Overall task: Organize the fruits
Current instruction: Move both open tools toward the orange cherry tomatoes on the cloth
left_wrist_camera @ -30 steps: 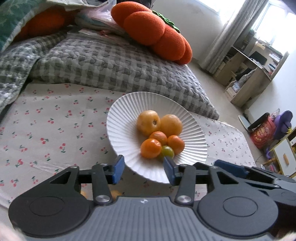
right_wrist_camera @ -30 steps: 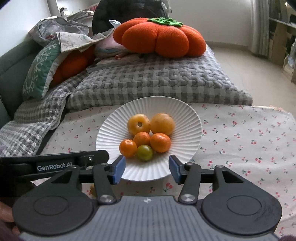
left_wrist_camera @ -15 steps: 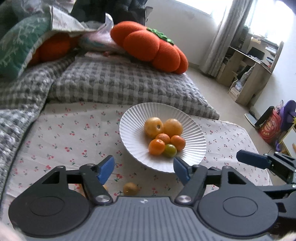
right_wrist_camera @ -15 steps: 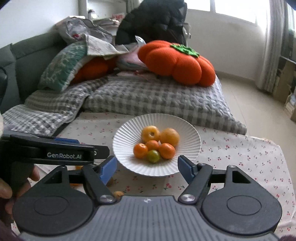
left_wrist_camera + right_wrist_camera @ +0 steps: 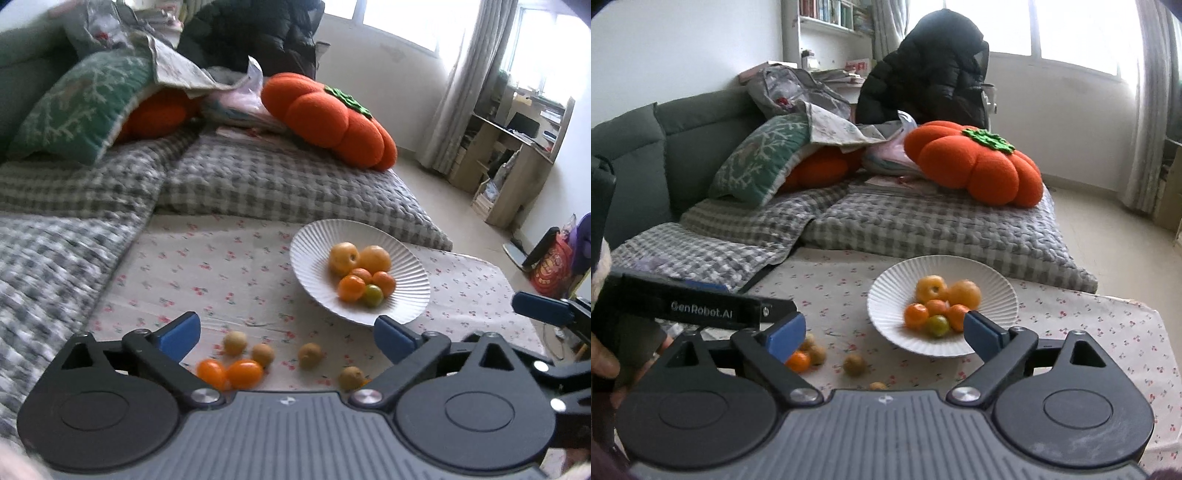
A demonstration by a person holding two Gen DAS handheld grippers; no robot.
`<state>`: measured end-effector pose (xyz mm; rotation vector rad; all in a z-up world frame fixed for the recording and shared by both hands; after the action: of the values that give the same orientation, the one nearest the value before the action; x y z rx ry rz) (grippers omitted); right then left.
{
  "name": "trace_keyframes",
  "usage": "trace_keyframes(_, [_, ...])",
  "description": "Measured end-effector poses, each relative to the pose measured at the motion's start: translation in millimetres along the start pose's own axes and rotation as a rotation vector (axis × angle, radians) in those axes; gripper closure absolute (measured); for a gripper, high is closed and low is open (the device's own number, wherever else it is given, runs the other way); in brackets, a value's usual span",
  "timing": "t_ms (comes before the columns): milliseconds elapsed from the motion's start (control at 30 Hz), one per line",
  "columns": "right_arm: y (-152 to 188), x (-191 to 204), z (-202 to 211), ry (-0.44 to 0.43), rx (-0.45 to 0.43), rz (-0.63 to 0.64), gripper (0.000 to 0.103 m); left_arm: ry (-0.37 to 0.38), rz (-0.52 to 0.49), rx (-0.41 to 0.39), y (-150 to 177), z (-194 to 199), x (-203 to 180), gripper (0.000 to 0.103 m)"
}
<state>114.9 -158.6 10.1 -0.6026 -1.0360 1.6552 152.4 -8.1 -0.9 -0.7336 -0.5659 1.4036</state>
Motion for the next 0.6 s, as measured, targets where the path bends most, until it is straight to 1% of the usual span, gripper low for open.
trace_keyframes(100, [4, 4, 2, -0.002, 0.006, -0.016, 0.008, -0.043, -0.021, -0.022, 2, 5, 10, 0.008])
trace_keyframes(200, [9, 6, 1, -0.014, 0.022, -0.048, 0.003, -0.048, -0.011, -0.014, 5, 6, 19, 0.008])
trace_keyframes(267, [14, 9, -4, -0.015, 0.058, -0.046, 0.001, -0.043, -0.003, 0.001, 7, 6, 22, 0.008])
trace_keyframes(333, [21, 14, -12, -0.005, 0.114, -0.017, 0.001, -0.040, -0.006, 0.009, 9, 6, 24, 0.008])
trace_keyframes(400, [26, 18, -15, -0.006, 0.133, 0.005, 0.001, -0.046, -0.010, 0.014, 10, 5, 25, 0.008])
trace_keyframes(600, [24, 20, -8, -0.042, 0.089, -0.021, 0.000, -0.025, 0.004, 0.035, 12, 3, 28, 0.008])
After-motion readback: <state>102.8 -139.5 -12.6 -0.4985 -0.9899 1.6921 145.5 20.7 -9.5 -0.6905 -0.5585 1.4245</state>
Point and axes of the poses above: each gripper's, at about its wrist camera, not at the fingertips, and z roughly against the way its jaws point, x to its left, y to its underside, the point moved 6 cm from there along -z, roughly the way its jaws point, and after that the axes turned 6 degrees about -y, right-handed, at the moved point
